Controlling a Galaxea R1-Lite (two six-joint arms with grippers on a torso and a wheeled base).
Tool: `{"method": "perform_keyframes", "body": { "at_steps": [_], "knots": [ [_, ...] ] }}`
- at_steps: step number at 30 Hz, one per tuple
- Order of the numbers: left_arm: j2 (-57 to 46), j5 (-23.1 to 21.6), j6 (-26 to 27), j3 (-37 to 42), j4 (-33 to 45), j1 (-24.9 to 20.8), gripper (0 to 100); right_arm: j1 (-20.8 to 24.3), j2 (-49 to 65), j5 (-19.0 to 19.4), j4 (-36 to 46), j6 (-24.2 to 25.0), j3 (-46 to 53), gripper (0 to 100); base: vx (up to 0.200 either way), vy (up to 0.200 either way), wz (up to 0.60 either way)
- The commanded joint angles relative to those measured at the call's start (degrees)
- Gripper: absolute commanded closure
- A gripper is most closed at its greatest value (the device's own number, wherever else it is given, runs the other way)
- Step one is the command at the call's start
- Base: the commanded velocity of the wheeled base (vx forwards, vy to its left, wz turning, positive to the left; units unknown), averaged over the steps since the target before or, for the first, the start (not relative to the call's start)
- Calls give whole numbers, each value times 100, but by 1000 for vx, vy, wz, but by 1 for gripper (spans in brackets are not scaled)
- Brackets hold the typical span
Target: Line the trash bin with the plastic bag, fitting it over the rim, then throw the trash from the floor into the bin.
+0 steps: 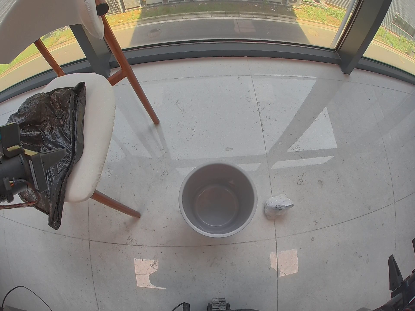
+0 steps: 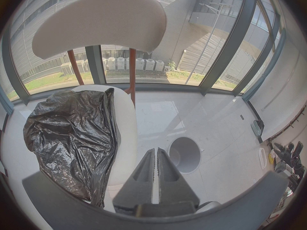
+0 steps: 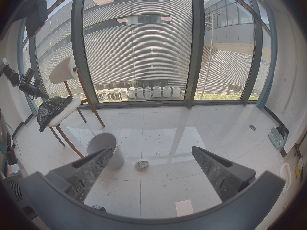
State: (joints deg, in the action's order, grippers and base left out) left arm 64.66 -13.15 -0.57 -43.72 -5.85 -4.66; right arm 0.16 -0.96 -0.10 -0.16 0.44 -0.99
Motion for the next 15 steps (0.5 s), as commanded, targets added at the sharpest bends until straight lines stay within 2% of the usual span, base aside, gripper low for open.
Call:
{"method": "perform_keyframes", "body": {
  "at_steps": [1,5,7,9,12,15],
  "knots": [
    [574,-3,5,-102,-13,9,100,2,79,1,-2,0,99,0,0,0,0],
    [943,6,-4,-225,-118,44,100,2,79,1,-2,0,99,0,0,0,0],
    [1295,41,22,-331,-531,211,100,2,79,1,-2,0,99,0,0,0,0],
    [1356,50,22,-339,-628,237,100,2,79,1,-2,0,99,0,0,0,0],
    [1638,287,57,-471,-1173,281,100,2,79,1,-2,0,99,0,0,0,0],
    [1638,331,163,-480,-1094,281,100,2,79,1,-2,0,99,0,0,0,0]
  ]
}}
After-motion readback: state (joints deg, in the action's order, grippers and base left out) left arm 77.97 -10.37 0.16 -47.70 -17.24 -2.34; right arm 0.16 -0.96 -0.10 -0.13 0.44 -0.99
